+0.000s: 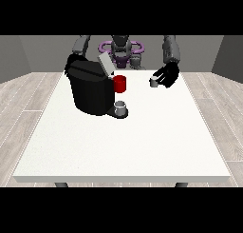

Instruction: Insert the coffee pod into the coffee machine and close the lid

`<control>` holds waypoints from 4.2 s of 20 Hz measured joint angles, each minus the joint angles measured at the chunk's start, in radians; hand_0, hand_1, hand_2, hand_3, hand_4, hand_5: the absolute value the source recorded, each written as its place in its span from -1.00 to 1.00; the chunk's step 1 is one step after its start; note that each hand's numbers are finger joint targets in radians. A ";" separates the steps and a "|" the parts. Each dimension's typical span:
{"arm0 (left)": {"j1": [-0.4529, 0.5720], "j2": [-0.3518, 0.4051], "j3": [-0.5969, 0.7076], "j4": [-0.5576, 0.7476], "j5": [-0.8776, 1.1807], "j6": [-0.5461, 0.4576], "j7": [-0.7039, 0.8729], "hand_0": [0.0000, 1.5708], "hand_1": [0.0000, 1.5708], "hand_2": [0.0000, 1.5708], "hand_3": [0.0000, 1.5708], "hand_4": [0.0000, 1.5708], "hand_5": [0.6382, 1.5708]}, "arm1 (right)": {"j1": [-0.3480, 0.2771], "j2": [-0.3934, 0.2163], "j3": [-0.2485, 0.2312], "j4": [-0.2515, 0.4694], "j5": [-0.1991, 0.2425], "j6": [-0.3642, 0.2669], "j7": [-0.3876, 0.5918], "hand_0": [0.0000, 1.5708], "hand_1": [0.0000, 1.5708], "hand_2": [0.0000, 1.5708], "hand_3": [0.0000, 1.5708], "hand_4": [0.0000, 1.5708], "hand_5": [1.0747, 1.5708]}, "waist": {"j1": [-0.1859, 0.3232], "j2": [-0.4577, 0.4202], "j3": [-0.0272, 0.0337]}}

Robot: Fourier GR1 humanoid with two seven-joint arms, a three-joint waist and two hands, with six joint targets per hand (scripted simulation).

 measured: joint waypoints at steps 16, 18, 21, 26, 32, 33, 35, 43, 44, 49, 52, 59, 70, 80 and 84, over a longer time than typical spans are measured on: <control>-0.217 0.016 0.038 -0.056 -0.009 -0.115 0.118 0.30 0.30 0.54 0.56 -0.36 1.00 | -0.037 0.017 0.039 0.024 0.007 0.034 -0.026 -1.00 -1.00 -1.00 -1.00 -0.38 1.00 | -0.077 0.008 -0.0003; -0.254 0.027 0.050 -0.056 -0.006 -0.129 0.141 0.62 0.62 0.66 0.58 -0.35 1.00 | -0.050 0.022 0.042 0.019 0.008 0.030 -0.022 -1.00 -1.00 -1.00 -1.00 -0.36 1.00 | -0.087 0.010 -0.0001; -0.300 0.040 0.075 -0.051 0.004 -0.139 0.167 0.58 0.58 0.61 0.53 -0.39 1.00 | -0.074 0.020 0.040 0.004 0.006 0.027 -0.007 -1.00 -1.00 -1.00 -1.00 -0.37 1.00 | -0.103 0.024 -0.0003; -0.364 0.056 0.100 -0.032 0.003 -0.136 0.199 0.64 0.64 0.71 0.62 -0.34 1.00 | -0.099 0.018 0.066 -0.037 0.028 0.021 0.031 -1.00 -1.00 -1.00 -1.00 -0.35 1.00 | -0.151 0.052 -0.0006; -0.404 0.073 0.108 -0.016 -0.009 -0.137 0.203 0.61 0.61 0.65 0.57 -0.38 1.00 | -0.108 0.011 0.068 -0.070 0.037 0.014 0.044 -1.00 -1.00 -1.00 -1.00 -0.30 1.00 | -0.176 0.085 -0.0004; -0.409 0.072 0.109 -0.017 -0.011 -0.133 0.201 0.63 0.63 0.66 0.57 -0.38 1.00 | -0.108 0.008 0.065 -0.071 0.039 0.012 0.039 -1.00 -1.00 -1.00 -1.00 -0.34 1.00 | -0.178 0.093 -0.0004; -0.409 0.058 0.103 -0.023 -0.013 -0.140 0.202 0.66 0.66 0.69 0.58 -0.38 1.00 | -0.103 -0.002 0.047 -0.061 0.029 0.018 0.026 -1.00 -1.00 -1.00 -1.00 -0.42 1.00 | -0.168 0.086 -0.0004; -0.432 0.035 0.099 -0.009 -0.027 -0.143 0.223 0.56 0.56 0.63 0.54 -0.35 1.00 | -0.112 -0.014 0.027 -0.068 0.025 0.011 0.040 -1.00 -1.00 -1.00 -1.00 -0.35 1.00 | -0.175 0.101 -0.0003; -0.435 0.040 0.099 -0.006 -0.027 -0.151 0.217 0.60 0.60 0.65 0.54 -0.35 1.00 | -0.111 -0.009 0.029 -0.071 0.024 0.008 0.040 -1.00 -1.00 -1.00 -1.00 -0.32 1.00 | -0.174 0.103 -0.0002; -0.431 0.027 0.094 -0.006 -0.036 -0.147 0.201 0.51 0.51 0.61 0.52 -0.37 1.00 | -0.106 -0.006 0.022 -0.072 0.014 0.011 0.030 -1.00 -1.00 -1.00 -1.00 -0.35 1.00 | -0.169 0.112 -0.0003; -0.429 0.017 0.090 -0.001 -0.045 -0.138 0.201 0.53 0.53 0.62 0.53 -0.36 1.00 | -0.105 0.001 0.025 -0.077 0.013 0.007 0.035 -1.00 -1.00 -1.00 -1.00 -0.35 1.00 | -0.169 0.114 -0.0004; -0.458 0.027 0.099 0.008 -0.050 -0.153 0.213 0.51 0.51 0.59 0.51 -0.37 1.00 | -0.112 -0.001 0.015 -0.075 0.011 0.004 0.011 -1.00 -1.00 -1.00 -1.00 -0.41 1.00 | -0.170 0.131 -0.0001; -0.449 0.028 0.108 0.008 -0.060 -0.149 0.210 0.53 0.53 0.56 0.39 -0.41 1.00 | -0.096 0.005 0.015 -0.069 0.007 0.006 -0.019 -1.00 -1.00 -1.00 -1.00 -0.44 1.00 | -0.170 0.140 0.0016; -0.440 0.034 0.096 0.016 -0.084 -0.155 0.190 0.34 0.34 0.42 0.21 -0.54 1.00 | -0.107 -0.009 0.001 -0.069 -0.002 0.005 0.014 -1.00 -1.00 -1.00 -1.00 -0.48 1.00 | -0.164 0.136 0.0006; -0.447 0.028 0.090 0.019 -0.096 -0.154 0.193 0.36 0.36 0.42 0.21 -0.54 1.00 | -0.106 0.008 0.022 -0.072 0.015 -0.021 0.013 -1.00 -1.00 -1.00 -1.00 -0.45 1.00 | -0.160 0.132 0.0001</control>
